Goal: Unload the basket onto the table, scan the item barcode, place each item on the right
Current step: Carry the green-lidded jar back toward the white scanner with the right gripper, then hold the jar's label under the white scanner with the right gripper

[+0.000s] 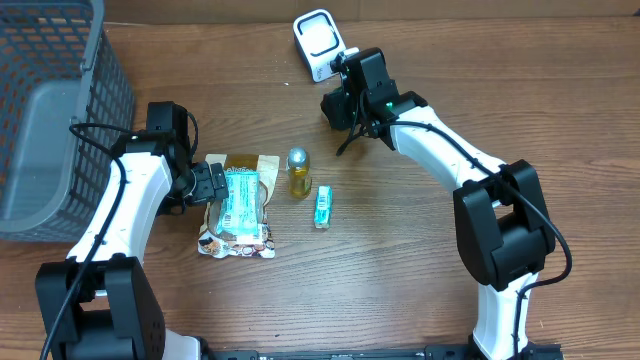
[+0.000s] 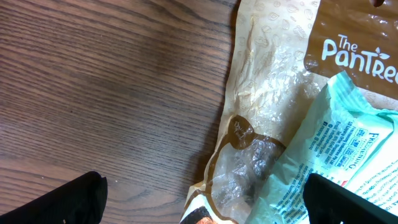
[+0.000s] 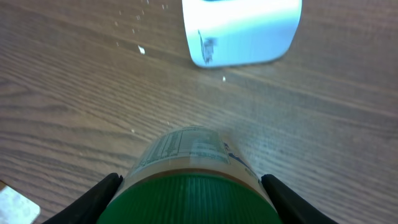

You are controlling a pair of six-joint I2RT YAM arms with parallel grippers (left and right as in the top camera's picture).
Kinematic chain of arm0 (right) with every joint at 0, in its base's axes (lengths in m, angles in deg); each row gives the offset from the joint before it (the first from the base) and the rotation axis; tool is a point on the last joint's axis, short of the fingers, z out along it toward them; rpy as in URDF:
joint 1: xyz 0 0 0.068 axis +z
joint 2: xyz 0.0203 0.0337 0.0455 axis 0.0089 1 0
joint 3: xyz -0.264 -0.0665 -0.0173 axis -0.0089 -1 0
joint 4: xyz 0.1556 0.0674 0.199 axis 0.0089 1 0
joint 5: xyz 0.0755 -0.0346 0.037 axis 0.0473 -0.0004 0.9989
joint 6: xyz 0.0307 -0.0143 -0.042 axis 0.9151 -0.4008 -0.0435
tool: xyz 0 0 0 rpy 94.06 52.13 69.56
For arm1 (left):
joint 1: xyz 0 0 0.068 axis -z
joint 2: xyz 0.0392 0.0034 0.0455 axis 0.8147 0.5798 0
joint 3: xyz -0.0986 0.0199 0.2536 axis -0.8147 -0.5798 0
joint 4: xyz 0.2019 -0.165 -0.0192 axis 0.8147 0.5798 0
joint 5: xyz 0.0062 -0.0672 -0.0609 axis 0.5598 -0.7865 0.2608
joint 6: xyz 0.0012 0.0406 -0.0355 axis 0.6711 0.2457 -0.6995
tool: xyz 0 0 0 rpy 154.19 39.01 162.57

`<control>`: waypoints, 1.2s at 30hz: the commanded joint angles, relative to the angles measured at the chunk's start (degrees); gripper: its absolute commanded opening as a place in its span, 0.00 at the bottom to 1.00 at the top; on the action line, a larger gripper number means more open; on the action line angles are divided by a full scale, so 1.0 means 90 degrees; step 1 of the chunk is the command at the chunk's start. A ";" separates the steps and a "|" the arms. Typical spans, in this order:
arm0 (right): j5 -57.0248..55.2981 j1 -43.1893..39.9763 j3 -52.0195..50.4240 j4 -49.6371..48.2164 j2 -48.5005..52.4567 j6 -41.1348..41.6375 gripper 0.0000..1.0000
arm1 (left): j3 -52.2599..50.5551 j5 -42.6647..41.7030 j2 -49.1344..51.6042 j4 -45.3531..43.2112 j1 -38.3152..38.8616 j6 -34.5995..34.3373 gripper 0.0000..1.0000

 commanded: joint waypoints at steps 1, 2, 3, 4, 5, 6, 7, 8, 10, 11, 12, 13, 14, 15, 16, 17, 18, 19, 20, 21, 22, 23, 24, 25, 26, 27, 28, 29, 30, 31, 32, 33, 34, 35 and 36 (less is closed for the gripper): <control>-0.0012 0.0017 -0.0034 -0.0206 -0.0007 -0.0027 0.08 | 0.0107 -0.0053 0.0027 0.0012 -0.0017 0.0073 1.00; -0.0012 0.0017 -0.0034 -0.0279 -0.0007 -0.0029 0.08 | 0.0107 -0.0053 0.0027 0.0012 -0.0015 0.0073 0.99; -0.0012 0.0019 -0.0034 -0.0352 -0.0010 -0.0029 0.08 | 0.0107 -0.0053 0.0027 0.0012 -0.0015 0.0073 1.00; -0.0015 0.0017 -0.0029 -0.0408 -0.0012 -0.0029 0.07 | 0.0107 -0.0053 0.0027 0.0012 -0.0017 0.0073 1.00; -0.0012 0.0017 -0.0005 -0.0457 -0.0022 -0.0029 0.07 | 0.0107 -0.0053 0.0027 0.0012 -0.0017 0.0073 0.99; -0.0012 0.0017 0.0027 -0.0508 -0.0024 -0.0032 0.07 | 0.0107 -0.0053 0.0027 0.0012 -0.0017 0.0073 1.00; -0.0015 0.0017 0.0066 -0.0551 -0.0056 -0.0029 0.07 | 0.0107 -0.0053 0.0027 0.0010 -0.0017 0.0073 1.00; -0.0015 0.0017 0.0117 -0.0580 -0.0095 -0.0032 0.06 | 0.0107 -0.0053 0.0027 0.0012 -0.0017 0.0073 0.99; -0.0015 0.0017 0.0233 -0.0617 -0.0226 -0.0034 0.04 | 0.0107 -0.0053 0.0027 0.0012 -0.0017 0.0073 1.00; -0.0015 0.0017 0.0291 -0.0629 -0.0289 -0.0039 0.04 | 0.0107 -0.0053 0.0027 0.0012 -0.0017 0.0073 1.00; -0.0015 0.0017 0.0335 -0.0653 -0.0364 -0.0075 0.04 | 0.0107 -0.0053 0.0027 0.0010 -0.0015 0.0073 1.00; -0.0015 0.0019 0.0367 -0.0719 -0.0449 -0.0199 0.04 | 0.0107 -0.0053 0.0027 0.0012 -0.0017 0.0073 1.00; -0.0012 0.0019 0.0372 -0.0806 -0.0512 -0.0342 0.04 | 0.0107 -0.0053 0.0027 0.0012 -0.0017 0.0073 1.00; -0.0012 0.0019 0.0372 -0.0937 -0.0568 -0.0498 0.04 | 0.0107 -0.0053 0.0027 0.0012 -0.0015 0.0073 1.00; -0.0015 0.0019 0.0369 -0.1078 -0.0595 -0.0534 0.04 | 0.0107 -0.0053 0.0027 0.0012 -0.0017 0.0073 0.99; -0.0012 0.0019 0.0372 -0.1256 -0.0597 -0.0529 0.04 | 0.0107 -0.0053 0.0027 0.0010 -0.0017 0.0073 0.99; -0.0015 0.0019 0.0369 -0.1389 -0.0595 -0.0529 0.04 | 0.0107 -0.0053 0.0027 0.0012 -0.0015 0.0073 1.00; -0.0015 0.0017 0.0367 -0.1496 -0.0583 -0.0529 0.04 | 0.0107 -0.0053 0.0027 0.0012 -0.0015 0.0073 1.00; -0.0017 0.0012 0.0367 -0.1598 -0.0566 -0.0529 0.04 | 0.0107 -0.0053 0.0027 0.0012 -0.0015 0.0073 0.99; -0.0017 0.0012 0.0367 -0.1700 -0.0549 -0.0529 0.04 | 0.0107 -0.0053 0.0027 0.0012 -0.0017 0.0073 1.00; -0.0015 0.0012 0.0367 -0.1824 -0.0539 -0.0529 0.04 | 0.0107 -0.0053 0.0027 0.0012 -0.0017 0.0073 1.00; -0.0015 0.0012 0.0367 -0.1953 -0.0515 -0.0529 0.04 | 0.0107 -0.0053 0.0027 0.0012 -0.0017 0.0073 1.00; -0.0015 0.0012 0.0367 -0.2106 -0.0491 -0.0529 0.04 | 0.0107 -0.0053 0.0027 0.0012 -0.0015 0.0073 0.99; -0.0012 0.0012 0.0367 -0.2251 -0.0469 -0.0529 0.04 | 0.0107 -0.0053 0.0027 0.0012 -0.0015 0.0073 1.00; -0.0015 0.0012 0.0364 -0.2378 -0.0447 -0.0529 0.04 | 0.0107 -0.0053 0.0027 0.0012 -0.0017 0.0073 0.99; -0.0015 0.0012 0.0364 -0.2514 -0.0401 -0.0527 0.04 | 0.0107 -0.0053 0.0027 0.0012 -0.0015 0.0073 0.99; -0.0015 0.0012 0.0364 -0.2616 -0.0367 -0.0529 0.04 | 0.0107 -0.0053 0.0027 0.0012 -0.0017 0.0073 1.00; -0.0015 0.0012 0.0364 -0.2715 -0.0323 -0.0527 0.04 | 0.0107 -0.0053 0.0027 0.0012 -0.0017 0.0073 0.99; -0.0017 0.0012 0.0364 -0.2846 -0.0248 -0.0527 0.04 | 0.0107 -0.0051 0.0027 0.0012 -0.0015 0.0073 1.00; -0.0015 0.0012 0.0364 -0.2958 -0.0180 -0.0527 0.04 | 0.0107 -0.0053 0.0027 0.0012 -0.0015 0.0073 0.99; -0.0015 0.0012 0.0364 -0.3079 -0.0097 -0.0527 0.04 | 0.0107 -0.0053 0.0027 0.0012 -0.0017 0.0073 1.00; -0.0015 0.0012 0.0364 -0.3228 0.0002 -0.0527 0.04 | 0.0107 -0.0053 0.0027 0.0012 -0.0015 0.0073 1.00; -0.0017 0.0012 0.0364 -0.3364 0.0097 -0.0527 0.04 | 0.0107 -0.0053 0.0027 0.0012 -0.0015 0.0073 1.00; -0.0022 0.0012 0.0364 -0.3502 0.0187 -0.0527 0.04 | 0.0107 -0.0053 0.0027 0.0012 -0.0017 0.0073 0.99; -0.0068 0.0012 0.0364 -0.3682 0.0294 -0.0527 0.04 | 0.0107 -0.0051 0.0027 0.0012 -0.0017 0.0073 1.00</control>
